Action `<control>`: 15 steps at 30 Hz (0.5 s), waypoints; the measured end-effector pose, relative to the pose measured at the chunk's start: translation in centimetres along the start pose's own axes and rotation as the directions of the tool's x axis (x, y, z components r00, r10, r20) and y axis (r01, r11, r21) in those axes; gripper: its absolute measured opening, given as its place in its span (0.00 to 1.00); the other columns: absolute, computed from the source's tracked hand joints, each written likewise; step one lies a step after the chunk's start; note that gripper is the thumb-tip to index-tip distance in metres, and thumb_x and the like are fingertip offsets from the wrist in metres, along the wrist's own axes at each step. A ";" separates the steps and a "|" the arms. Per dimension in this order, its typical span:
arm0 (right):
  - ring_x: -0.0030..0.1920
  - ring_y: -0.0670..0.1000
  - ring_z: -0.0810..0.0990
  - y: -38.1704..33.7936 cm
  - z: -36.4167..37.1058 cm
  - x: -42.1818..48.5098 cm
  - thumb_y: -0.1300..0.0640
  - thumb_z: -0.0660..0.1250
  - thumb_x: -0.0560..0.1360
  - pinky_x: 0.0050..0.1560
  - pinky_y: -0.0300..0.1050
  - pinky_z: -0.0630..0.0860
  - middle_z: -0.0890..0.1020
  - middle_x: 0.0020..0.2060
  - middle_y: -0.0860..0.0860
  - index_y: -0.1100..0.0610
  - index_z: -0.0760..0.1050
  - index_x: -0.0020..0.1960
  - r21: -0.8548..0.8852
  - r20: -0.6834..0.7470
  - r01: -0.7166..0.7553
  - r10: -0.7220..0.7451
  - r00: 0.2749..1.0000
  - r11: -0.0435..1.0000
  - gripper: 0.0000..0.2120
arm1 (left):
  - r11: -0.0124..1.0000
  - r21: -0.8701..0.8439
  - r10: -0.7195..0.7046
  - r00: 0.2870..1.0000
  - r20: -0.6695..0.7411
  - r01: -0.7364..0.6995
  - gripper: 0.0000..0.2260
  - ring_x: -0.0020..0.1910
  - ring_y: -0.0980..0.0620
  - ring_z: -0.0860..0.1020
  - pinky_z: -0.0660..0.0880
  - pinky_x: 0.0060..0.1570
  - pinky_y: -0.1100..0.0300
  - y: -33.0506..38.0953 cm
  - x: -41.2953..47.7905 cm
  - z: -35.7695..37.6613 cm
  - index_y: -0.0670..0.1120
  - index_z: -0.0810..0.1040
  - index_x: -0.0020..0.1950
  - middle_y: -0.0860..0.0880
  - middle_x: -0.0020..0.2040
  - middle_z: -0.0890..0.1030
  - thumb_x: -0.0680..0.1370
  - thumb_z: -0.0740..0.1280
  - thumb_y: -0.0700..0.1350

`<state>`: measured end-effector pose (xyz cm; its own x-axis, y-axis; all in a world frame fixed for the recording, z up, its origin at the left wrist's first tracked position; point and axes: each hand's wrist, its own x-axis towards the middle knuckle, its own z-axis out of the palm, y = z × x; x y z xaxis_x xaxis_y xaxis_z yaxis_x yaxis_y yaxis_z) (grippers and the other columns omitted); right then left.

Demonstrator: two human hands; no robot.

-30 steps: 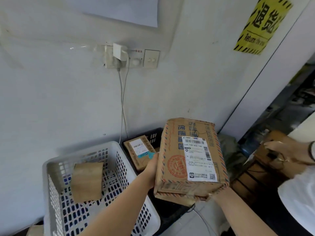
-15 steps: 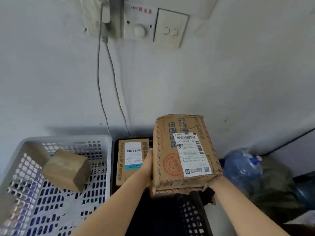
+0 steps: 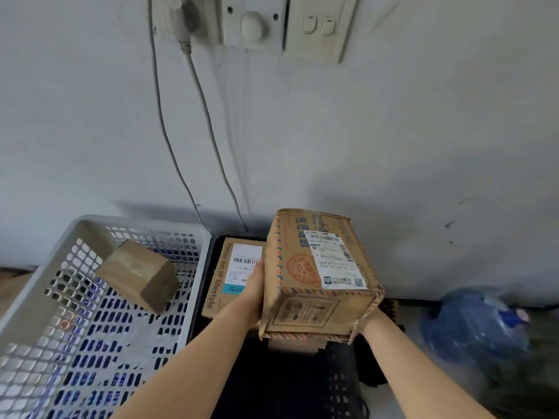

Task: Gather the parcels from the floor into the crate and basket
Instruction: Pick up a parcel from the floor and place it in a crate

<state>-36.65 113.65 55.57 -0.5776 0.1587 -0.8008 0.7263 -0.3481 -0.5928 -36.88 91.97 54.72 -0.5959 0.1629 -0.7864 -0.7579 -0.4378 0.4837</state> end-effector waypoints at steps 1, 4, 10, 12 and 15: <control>0.60 0.63 0.73 -0.2 0.2 -0.4 0.59 0.57 0.81 0.65 0.59 0.66 0.73 0.64 0.65 0.65 0.66 0.71 0.009 0.066 -0.006 0.006 0.998 1.000 0.20 | 0.999 0.031 0.029 1.000 -0.002 -0.029 0.31 0.52 0.42 0.80 0.77 0.42 0.52 0.2 -0.5 0.4 0.45 0.75 0.66 0.40 0.56 0.81 0.80 0.49 0.66; 0.53 0.62 0.77 -1.5 0.4 -1.1 0.49 0.51 0.85 0.64 0.57 0.71 0.78 0.53 0.63 0.61 0.70 0.69 0.044 0.029 0.006 -0.007 1.000 0.999 0.21 | 0.970 0.184 0.169 0.984 -0.047 -0.158 0.30 0.53 0.43 0.80 0.77 0.54 0.48 0.3 -1.4 1.2 0.47 0.80 0.60 0.42 0.56 0.82 0.78 0.52 0.69; 0.28 0.49 0.79 -0.4 -2.9 -2.6 0.62 0.49 0.85 0.22 0.39 0.75 0.79 0.26 0.53 0.55 0.68 0.41 0.074 0.047 0.089 -0.093 0.995 0.993 0.16 | 0.940 0.227 0.245 0.967 0.066 -0.253 0.27 0.55 0.44 0.82 0.75 0.61 0.46 0.3 -3.6 1.4 0.47 0.81 0.59 0.43 0.55 0.84 0.79 0.55 0.65; 0.29 0.48 0.82 0.0 -2.5 -4.1 0.49 0.56 0.83 0.27 0.40 0.78 0.82 0.28 0.51 0.56 0.75 0.39 0.074 0.262 0.129 -0.144 0.954 0.989 0.19 | 0.952 0.196 0.222 0.971 0.093 -0.237 0.28 0.54 0.44 0.82 0.74 0.62 0.45 0.1 -5.0 0.8 0.48 0.83 0.56 0.45 0.51 0.85 0.78 0.54 0.67; 0.46 0.59 0.84 1.2 -1.2 -5.5 0.33 0.53 0.79 0.43 0.51 0.81 0.84 0.46 0.60 0.58 0.81 0.51 0.055 0.419 0.146 -0.155 0.895 0.988 0.31 | 0.957 0.200 0.171 0.966 0.194 -0.210 0.31 0.58 0.43 0.81 0.72 0.64 0.45 -0.9 -6.8 -0.6 0.51 0.81 0.60 0.45 0.56 0.84 0.76 0.51 0.71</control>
<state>-32.15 113.46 59.16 -0.7856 -0.1914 -0.5884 0.6129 -0.3712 -0.6975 -31.95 90.73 59.40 -0.7567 0.2542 -0.6024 -0.6537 -0.2760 0.7047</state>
